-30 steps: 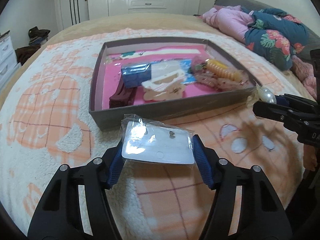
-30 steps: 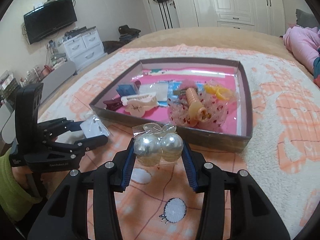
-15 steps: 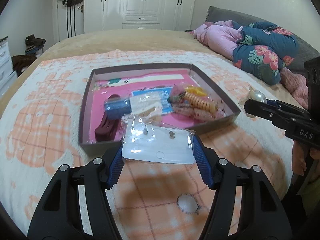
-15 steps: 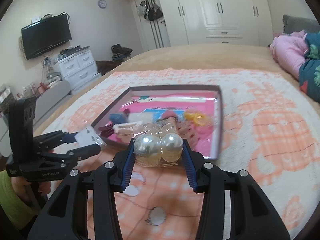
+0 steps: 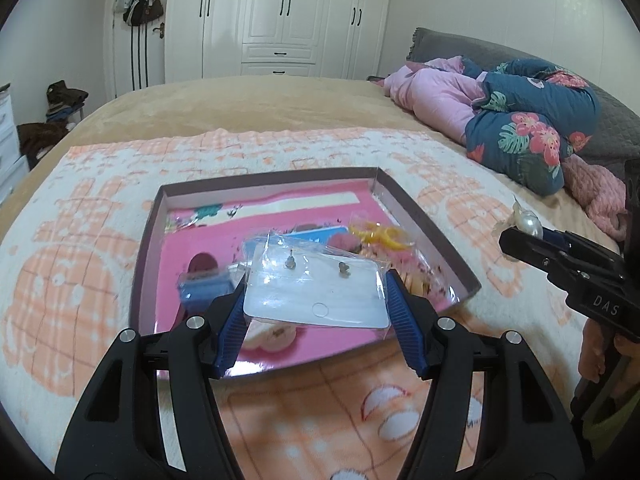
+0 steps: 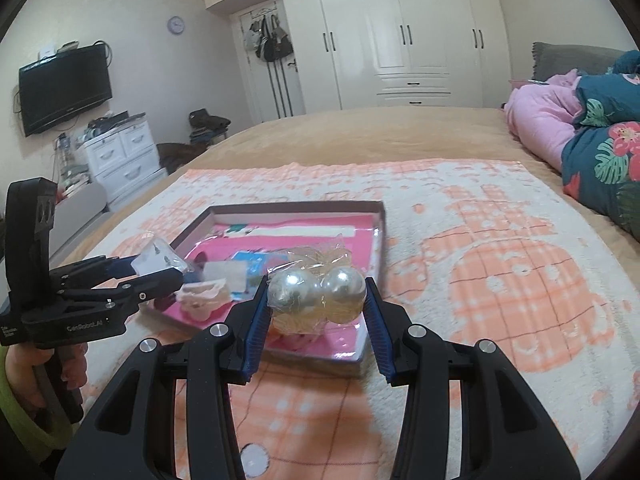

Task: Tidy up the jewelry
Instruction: 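Carry earring card over pink box with left tool while right tool carries pearl bag there, then open left tool releasing card in box while right tool releases pearl bag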

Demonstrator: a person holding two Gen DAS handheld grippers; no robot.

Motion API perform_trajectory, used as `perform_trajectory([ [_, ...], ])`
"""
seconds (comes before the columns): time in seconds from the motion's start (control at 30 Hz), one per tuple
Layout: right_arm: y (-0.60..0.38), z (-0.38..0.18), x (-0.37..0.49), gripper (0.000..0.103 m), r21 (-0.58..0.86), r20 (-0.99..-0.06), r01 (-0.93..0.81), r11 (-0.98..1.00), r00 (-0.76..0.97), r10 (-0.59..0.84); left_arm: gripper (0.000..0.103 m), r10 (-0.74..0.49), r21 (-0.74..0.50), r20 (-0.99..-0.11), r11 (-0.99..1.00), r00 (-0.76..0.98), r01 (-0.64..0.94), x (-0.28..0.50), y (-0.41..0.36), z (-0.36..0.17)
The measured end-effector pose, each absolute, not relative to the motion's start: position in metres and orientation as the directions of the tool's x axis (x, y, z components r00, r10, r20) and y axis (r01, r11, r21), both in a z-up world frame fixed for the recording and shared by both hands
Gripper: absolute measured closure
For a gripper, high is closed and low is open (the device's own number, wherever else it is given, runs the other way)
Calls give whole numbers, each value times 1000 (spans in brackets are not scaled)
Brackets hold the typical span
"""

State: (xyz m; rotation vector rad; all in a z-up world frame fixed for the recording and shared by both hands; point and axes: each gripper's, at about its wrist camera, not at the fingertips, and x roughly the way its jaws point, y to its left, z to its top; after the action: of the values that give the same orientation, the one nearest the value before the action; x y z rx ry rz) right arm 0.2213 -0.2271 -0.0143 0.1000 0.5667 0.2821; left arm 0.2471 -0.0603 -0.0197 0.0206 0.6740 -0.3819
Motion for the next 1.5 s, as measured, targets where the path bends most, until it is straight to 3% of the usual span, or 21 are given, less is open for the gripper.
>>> perform_trajectory([
  [0.37, -231, -20, 245, 60, 150, -527, -206, 967, 811, 255, 48, -337, -109, -631, 930, 699, 351, 270, -69, -38],
  [0.83, -210, -52, 265, 60, 83, -620, -246, 966, 746, 243, 48, -331, -104, -661, 929, 674, 354, 281, -72, -61],
  [0.97, -207, -59, 266, 58, 84, -644, -244, 966, 727, 239, 40, -328, -105, -662, 931, 674, 350, 278, -71, -62],
  [1.03, -209, -58, 264, 49, 93, -639, -239, 967, 730, 242, 36, -325, -106, -660, 933, 678, 345, 275, -69, -61],
  [1.17, -212, -52, 256, 46, 107, -615, -229, 967, 749, 246, 33, -319, -108, -649, 937, 691, 331, 268, -66, -56],
  [1.33, -213, -35, 225, 21, 97, -534, -207, 974, 814, 226, 22, -290, -91, -608, 950, 739, 298, 246, -58, -43],
  [1.5, -214, -17, 194, 8, 93, -433, -177, 980, 879, 200, 14, -255, -65, -559, 962, 789, 265, 223, -51, -28],
])
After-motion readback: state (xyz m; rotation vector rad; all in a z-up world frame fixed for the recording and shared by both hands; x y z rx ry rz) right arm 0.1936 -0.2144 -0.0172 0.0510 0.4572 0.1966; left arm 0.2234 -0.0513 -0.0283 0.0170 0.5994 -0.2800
